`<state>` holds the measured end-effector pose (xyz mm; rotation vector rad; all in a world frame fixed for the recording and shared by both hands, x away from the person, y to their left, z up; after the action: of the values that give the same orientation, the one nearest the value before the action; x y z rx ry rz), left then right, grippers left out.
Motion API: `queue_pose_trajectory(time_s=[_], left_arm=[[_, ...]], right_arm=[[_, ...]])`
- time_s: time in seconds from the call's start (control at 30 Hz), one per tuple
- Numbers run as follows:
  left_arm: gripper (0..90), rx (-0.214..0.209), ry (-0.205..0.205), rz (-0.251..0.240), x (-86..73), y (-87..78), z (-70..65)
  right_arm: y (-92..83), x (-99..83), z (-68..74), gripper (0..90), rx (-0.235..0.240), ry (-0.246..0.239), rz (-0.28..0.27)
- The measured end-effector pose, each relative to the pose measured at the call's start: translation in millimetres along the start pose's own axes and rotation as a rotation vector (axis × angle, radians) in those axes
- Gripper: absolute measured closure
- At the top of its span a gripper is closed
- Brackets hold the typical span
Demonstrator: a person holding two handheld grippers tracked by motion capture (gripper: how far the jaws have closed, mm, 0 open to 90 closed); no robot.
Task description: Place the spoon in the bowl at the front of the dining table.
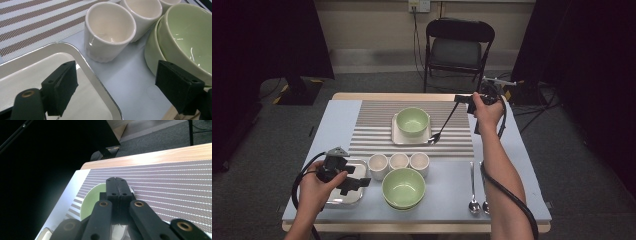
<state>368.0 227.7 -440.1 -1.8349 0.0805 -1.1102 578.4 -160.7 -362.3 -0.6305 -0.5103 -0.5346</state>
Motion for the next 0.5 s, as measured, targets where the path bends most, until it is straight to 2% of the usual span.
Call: queue_pose_trajectory(time_s=[0.23, 0.37, 0.5], left_arm=[[17.4, -0.015, -0.006, -0.002, -4.7, 1.6, 1.7], [17.5, -0.004, -0.002, -0.002, -5.9, 1.2, 3.0], [17.4, 0.011, 0.008, 0.019, -8.3, 1.1, 3.7]], right_arm=[[0.7, 3.2, -0.8, 90.0, -0.003, 0.000, -0.014], [2.1, 4.7, -1.2, 90.0, -0.004, 0.005, -0.022], [5.6, 4.5, -1.4, 90.0, -0.005, 0.007, -0.026]])
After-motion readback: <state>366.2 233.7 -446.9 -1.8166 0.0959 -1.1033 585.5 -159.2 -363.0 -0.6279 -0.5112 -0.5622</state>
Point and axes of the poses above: each handheld gripper's, and its own axes: y roughly forward along the jaws, x roughly out of its top, z roughly to its left, the point moved 5 cm from there along y, roughly forward along the jaws, and after that the axes turned 9 degrees about y, right-handed, at the moved point
